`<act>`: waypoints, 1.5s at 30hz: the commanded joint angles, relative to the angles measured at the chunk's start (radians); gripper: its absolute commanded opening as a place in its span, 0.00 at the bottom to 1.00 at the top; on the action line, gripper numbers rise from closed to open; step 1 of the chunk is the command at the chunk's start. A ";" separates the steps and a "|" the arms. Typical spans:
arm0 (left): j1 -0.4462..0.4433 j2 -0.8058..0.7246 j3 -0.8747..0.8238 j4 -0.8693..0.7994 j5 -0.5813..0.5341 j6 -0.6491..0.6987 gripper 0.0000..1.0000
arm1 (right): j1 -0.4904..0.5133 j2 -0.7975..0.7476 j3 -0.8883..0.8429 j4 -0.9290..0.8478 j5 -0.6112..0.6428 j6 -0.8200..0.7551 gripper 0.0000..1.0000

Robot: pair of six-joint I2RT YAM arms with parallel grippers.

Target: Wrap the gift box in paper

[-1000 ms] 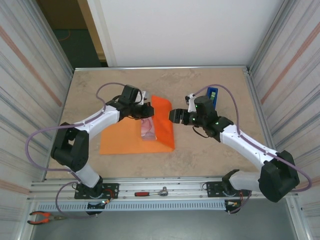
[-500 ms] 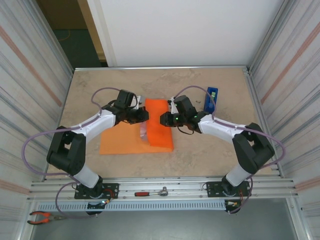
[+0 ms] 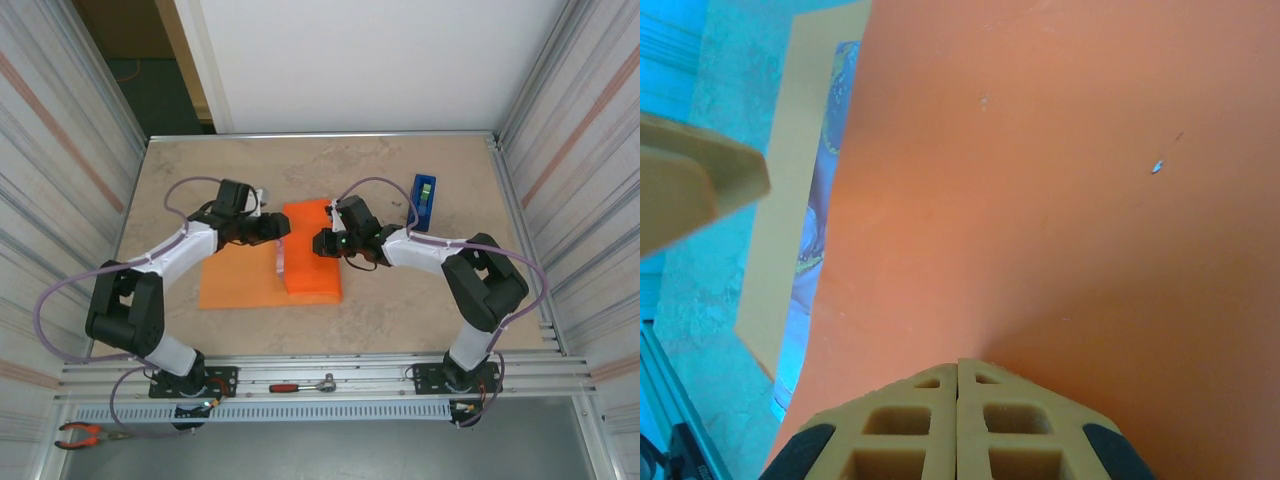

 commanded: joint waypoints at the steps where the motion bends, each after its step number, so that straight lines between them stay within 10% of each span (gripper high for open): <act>1: 0.007 -0.012 0.009 -0.025 -0.013 0.004 0.61 | 0.009 0.022 -0.018 0.010 0.002 0.020 0.07; 16: -0.070 0.108 0.024 -0.021 -0.028 -0.008 0.66 | 0.019 0.027 -0.030 0.024 0.003 0.031 0.06; 28: -0.092 0.129 -0.049 0.005 -0.063 -0.011 0.33 | -0.004 -0.026 0.030 -0.036 -0.009 0.012 0.09; 37: -0.092 0.142 -0.059 0.012 -0.064 -0.009 0.28 | -0.065 -0.137 0.029 -0.074 0.074 0.028 0.45; 40: -0.094 0.146 -0.062 0.016 -0.064 -0.009 0.28 | -0.080 -0.130 0.055 -0.109 0.044 0.002 0.43; 45: -0.094 0.146 -0.064 0.016 -0.067 -0.004 0.27 | -0.093 -0.037 0.177 -0.230 -0.009 -0.043 0.11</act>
